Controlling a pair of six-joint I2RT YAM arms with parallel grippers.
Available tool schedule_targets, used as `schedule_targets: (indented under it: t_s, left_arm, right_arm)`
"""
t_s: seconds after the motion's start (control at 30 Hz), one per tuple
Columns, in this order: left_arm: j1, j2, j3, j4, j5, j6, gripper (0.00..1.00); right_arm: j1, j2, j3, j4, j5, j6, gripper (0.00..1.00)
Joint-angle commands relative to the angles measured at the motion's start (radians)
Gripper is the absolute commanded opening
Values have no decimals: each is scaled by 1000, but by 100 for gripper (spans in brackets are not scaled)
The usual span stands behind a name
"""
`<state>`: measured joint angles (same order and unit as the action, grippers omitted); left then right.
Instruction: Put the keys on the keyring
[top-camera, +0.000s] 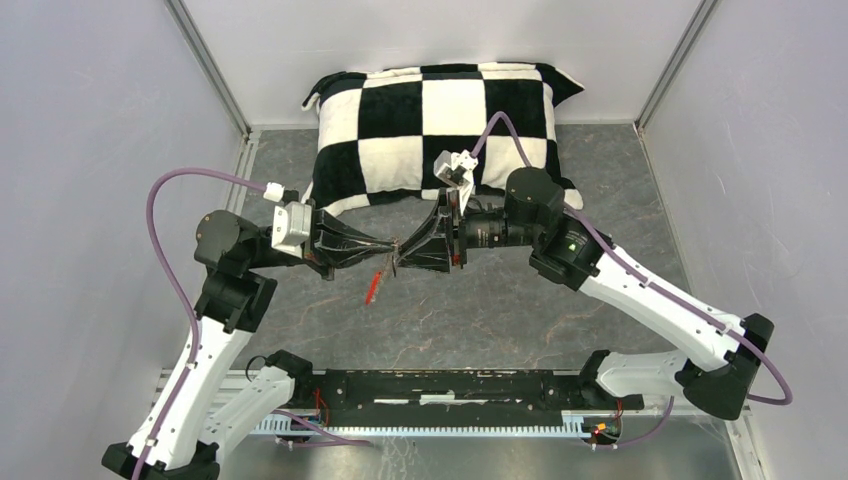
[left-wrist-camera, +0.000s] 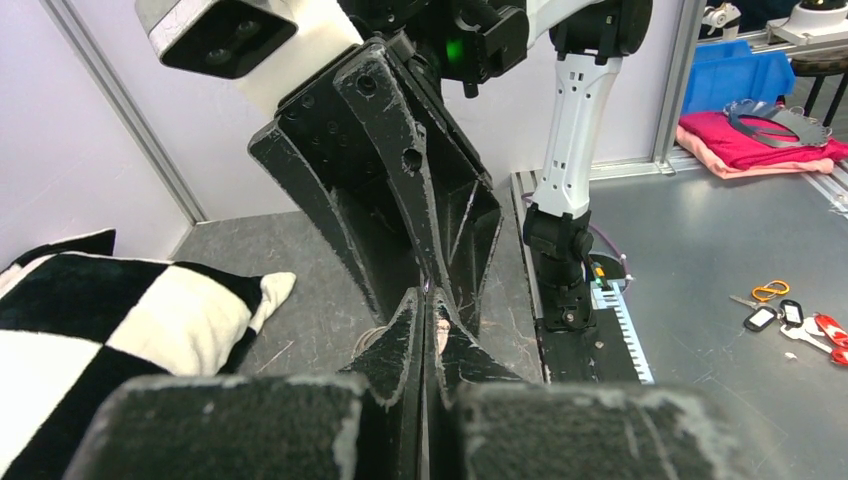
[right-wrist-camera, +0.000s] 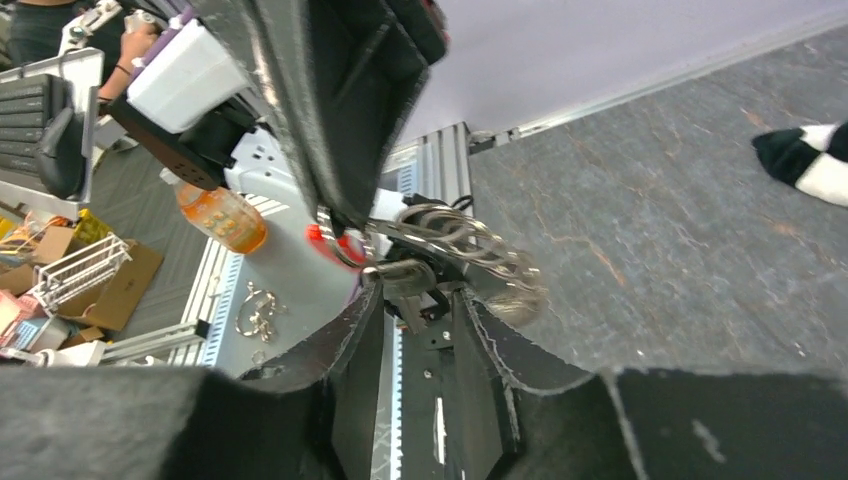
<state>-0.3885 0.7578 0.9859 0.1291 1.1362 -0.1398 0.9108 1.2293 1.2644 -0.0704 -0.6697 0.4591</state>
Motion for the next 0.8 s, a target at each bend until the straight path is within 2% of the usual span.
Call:
schedule_targets:
  t_s: [0.0, 0.2, 0.3, 0.53, 0.77]
  left_arm:
    - [-4, -14, 3, 41, 6, 34, 2]
    - [-6, -8, -9, 90, -27, -49, 2]
    - [-4, -6, -19, 124, -46, -104, 2]
    - [-5, 2, -7, 135, -57, -125, 2]
    - [-6, 7, 0, 135, -55, -126, 2]
  right_arm:
    - [-30, -55, 51, -78, 44, -83, 39]
    - [-33, -97, 100, -118, 87, -185, 41]
    - [-34, -130, 59, -8, 88, -193, 43]
    - [-33, -120, -6, 182, 23, -176, 43]
    - [-30, -111, -17, 224, -4, -225, 38]
